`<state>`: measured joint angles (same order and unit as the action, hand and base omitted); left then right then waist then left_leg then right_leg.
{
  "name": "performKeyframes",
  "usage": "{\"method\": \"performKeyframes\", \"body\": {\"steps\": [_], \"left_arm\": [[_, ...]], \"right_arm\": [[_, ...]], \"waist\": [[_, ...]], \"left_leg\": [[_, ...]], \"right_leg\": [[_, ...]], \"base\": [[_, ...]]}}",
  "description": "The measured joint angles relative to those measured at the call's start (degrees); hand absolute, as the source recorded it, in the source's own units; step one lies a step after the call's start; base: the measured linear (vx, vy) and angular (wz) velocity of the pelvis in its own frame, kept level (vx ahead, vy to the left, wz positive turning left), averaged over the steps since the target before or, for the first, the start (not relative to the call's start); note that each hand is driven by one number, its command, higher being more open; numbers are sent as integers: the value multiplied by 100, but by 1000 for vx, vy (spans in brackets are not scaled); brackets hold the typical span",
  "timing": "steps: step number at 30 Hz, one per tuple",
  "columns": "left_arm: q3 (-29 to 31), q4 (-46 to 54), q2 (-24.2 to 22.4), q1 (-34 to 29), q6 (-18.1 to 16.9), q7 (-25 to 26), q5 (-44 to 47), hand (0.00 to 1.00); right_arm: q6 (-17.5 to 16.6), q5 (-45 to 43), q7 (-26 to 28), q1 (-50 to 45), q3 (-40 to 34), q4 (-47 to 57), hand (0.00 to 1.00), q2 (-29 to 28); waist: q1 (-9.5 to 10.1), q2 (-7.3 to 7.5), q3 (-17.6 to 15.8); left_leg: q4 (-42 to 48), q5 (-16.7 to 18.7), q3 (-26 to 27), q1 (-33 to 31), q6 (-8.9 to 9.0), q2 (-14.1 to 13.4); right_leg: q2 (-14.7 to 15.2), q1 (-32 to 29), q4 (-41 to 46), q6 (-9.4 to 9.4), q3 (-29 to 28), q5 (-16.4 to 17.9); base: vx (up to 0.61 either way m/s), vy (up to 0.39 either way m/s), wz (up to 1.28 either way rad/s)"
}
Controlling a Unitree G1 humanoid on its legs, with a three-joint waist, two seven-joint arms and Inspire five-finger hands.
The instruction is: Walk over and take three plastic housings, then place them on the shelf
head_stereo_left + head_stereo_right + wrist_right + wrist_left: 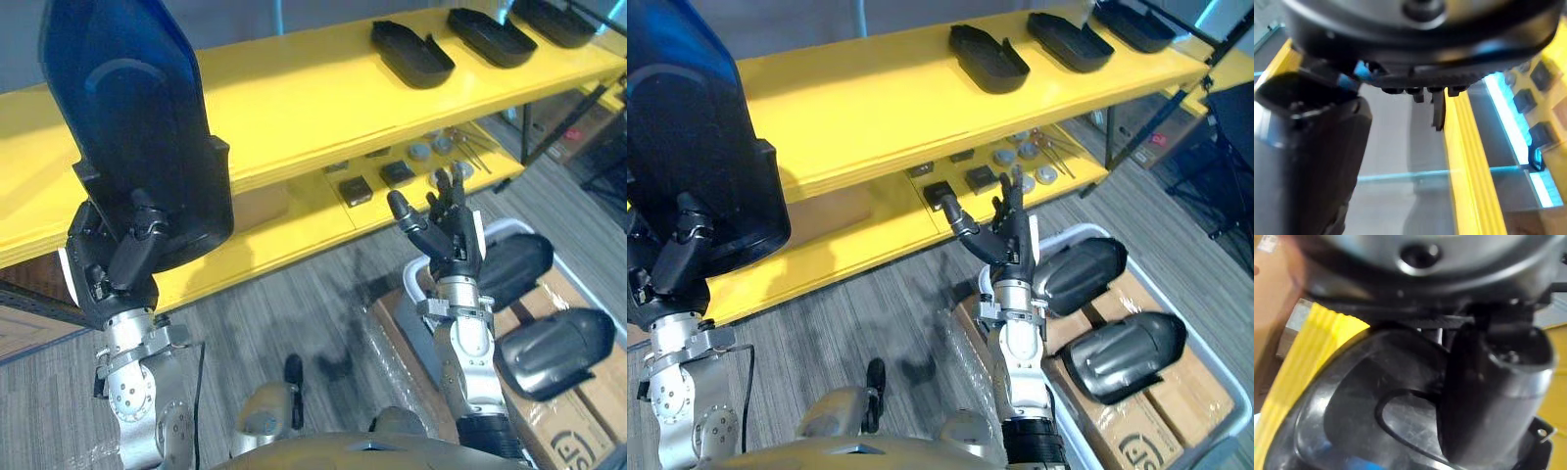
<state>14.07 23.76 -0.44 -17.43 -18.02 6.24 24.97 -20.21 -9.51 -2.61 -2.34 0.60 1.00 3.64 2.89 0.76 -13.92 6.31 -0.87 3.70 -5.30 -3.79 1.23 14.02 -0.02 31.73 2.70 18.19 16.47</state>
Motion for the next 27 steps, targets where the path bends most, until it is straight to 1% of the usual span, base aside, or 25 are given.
{"method": "performKeyframes", "body": {"steps": [2, 3, 4, 5, 6, 7, 8, 9, 10, 11, 12, 13, 14, 15, 16, 18, 19, 20, 22, 24, 25, 26, 27], "left_arm": [[2, -1, 0, -5, 27, 39, 17, 0], [2, -2, 1, -9, 36, 54, 16, 0], [7, -29, 2, -21, 44, 80, 20, 0], [9, -58, 3, -22, 43, 79, 20, 0], [16, -98, 14, -36, 44, 80, 22, 0], [36, -99, 36, -74, 43, 82, 20, 0], [55, -99, 91, -119, 43, 110, 19, 0], [70, -104, 125, -131, 42, 135, 18, 0], [-10, -204, -13, -139, 43, 202, 18, 0], [-28, -208, -51, -159, 42, 199, 18, 0], [-41, -195, -77, -167, 36, 258, 17, 0], [-51, -189, -75, -143, 21, 399, 20, 0], [-53, -189, -78, -126, 13, 473, 28, 0], [-53, -190, -78, -101, -20, 588, 122, 0], [-67, -201, -85, -66, -23, 647, 193, 0], [-80, -252, -133, -47, -26, 667, 189, 0], [-79, -324, -180, -41, -32, 689, 189, 0], [-78, -343, -205, -43, -34, 691, 190, 0], [-79, -343, -215, -35, -75, 686, 189, 0], [-103, -344, -215, -27, -80, 653, 190, 0], [-155, -343, -217, -32, -81, 645, 195, 0], [-222, -346, -220, -41, -81, 641, 205, 0], [-261, -351, -226, -42, -81, 629, 217, 0]], "right_arm": [[-5, -25, 187, 38, 0, 8, 100, 138], [-5, -38, 223, 39, -4, 8, 100, 155], [-3, -114, 331, 33, -6, 12, 100, 198], [-3, -171, 374, 29, -6, 21, 100, 224], [-2, -240, 458, 27, -2, 79, 100, 264], [-2, -250, 492, 28, 3, 141, 100, 268], [-2, -251, 532, 24, 40, 193, 100, 266], [-2, -256, 563, 15, 60, 206, 100, 270], [6, -269, 614, 16, 43, 210, 100, 442], [4, -281, 637, 18, 37, 221, 100, 513], [12, -335, 734, 22, 12, 220, 100, 594], [20, -440, 858, 17, -27, 220, 100, 632], [21, -482, 916, 8, -43, 220, 100, 646], [23, -529, 1015, -21, -65, 222, 100, 670], [23, -540, 1061, -120, -95, 224, 100, 676], [39, -550, 1073, -232, -128, 220, 100, 688], [37, -681, 1152, -326, -125, 220, 100, 687], [22, -725, 1222, -375, -128, 220, 100, 680], [-41, -723, 1336, -378, -127, 223, 100, 666], [-60, -722, 1356, -371, -107, 231, 100, 573], [-59, -722, 1350, -365, -100, 231, 100, 519], [-60, -722, 1348, -364, -74, 233, 100, 465], [-60, -722, 1340, -364, -49, 234, 100, 460]], "waist": [[-11, -101, 65], [-12, -112, 69], [-28, -119, 73], [-37, -110, 78], [-44, -54, 111], [-35, 42, 168], [-24, 234, 276], [-14, 347, 344], [-11, 113, 377], [-18, 23, 401], [-17, -103, 447], [-49, -176, 485], [-85, -201, 501], [-183, -226, 503], [-246, -217, 499], [-253, -238, 486], [-195, -290, 454], [-163, -300, 454], [-164, -323, 465], [-181, -326, 456], [-169, -289, 430], [-174, -258, 401], [-182, -260, 400]], "left_leg": [[-37, 93, -203, 31, 47, -93], [-35, 110, -246, 52, 67, -122], [-27, 165, -374, 146, 152, -200], [-20, 191, -428, 187, 199, -216], [62, 246, -516, 213, 323, -219], [133, 311, -548, 210, 424, -178], [243, 444, -570, 206, 553, -72], [313, 520, -585, 203, 608, 1], [551, 708, -669, 167, 726, -193], [654, 809, -692, 166, 778, -293], [777, 917, -743, 151, 866, -466], [863, 1013, -787, 117, 952, -608], [917, 1062, -805, 101, 968, -661], [1071, 1141, -768, 61, 932, -802], [1396, 1098, -493, -10, 924, -897], [2048, 1080, -171, -233, 823, -1013], [2372, 1049, 81, -267, 739, -1118], [2396, 1014, 162, -251, 691, -1150], [2210, 995, 284, -217, 654, -1117], [1781, 1092, 392, -214, 681, -1065], [1428, 1073, 439, -233, 700, -1057], [1095, 969, 456, -237, 801, -1078], [942, 896, 477, -236, 818, -1109]], "right_leg": [[-152, -529, -462, 13, -330, -32], [-179, -633, -557, 51, -446, -61], [-263, -751, -894, 202, -726, -164], [-305, -758, -1053, 250, -778, -221], [-322, -756, -1426, 208, -898, -452], [-317, -747, -1718, 156, -935, -741], [-307, -689, -1974, 47, -953, -1327], [-305, -651, -2044, 189, -1019, -1664], [-433, -440, -2136, 216, -874, -1632], [-530, -341, -2231, 180, -820, -1608], [-700, -245, -2317, 114, -725, -1572], [-834, -179, -2311, 8, -629, -1494], [-889, -154, -2290, -41, -566, -1444], [-987, -66, -2276, -119, -445, -1357], [-1035, 58, -2273, -167, -329, -1260], [-1068, 238, -2277, -191, -201, -1175], [-1092, 450, -2306, -219, -140, -1107], [-1071, 544, -2351, -229, -108, -1087], [-1015, 601, -2466, -235, -57, -1090], [-899, 611, -2512, -266, 18, -1067], [-780, 644, -2518, -223, 32, -1031], [-641, 725, -2511, -147, 60, -984], [-583, 770, -2493, -95, 67, -957]], "base": [[183, -48, 37], [218, -114, 41], [192, -130, 38], [204, -186, 51], [197, -230, 39], [236, -307, 42], [198, -290, 28], [200, -307, 32], [155, -231, 23], [175, -244, 17], [151, -211, 13], [145, -211, 15], [133, -191, 30], [162, -190, 44], [134, -151, 51], [121, -119, 39], [124, -106, 27], [91, -56, 22], [47, 12, 31], [29, 72, 29], [30, 131, 14], [44, 156, 9], [91, 218, 5]]}}
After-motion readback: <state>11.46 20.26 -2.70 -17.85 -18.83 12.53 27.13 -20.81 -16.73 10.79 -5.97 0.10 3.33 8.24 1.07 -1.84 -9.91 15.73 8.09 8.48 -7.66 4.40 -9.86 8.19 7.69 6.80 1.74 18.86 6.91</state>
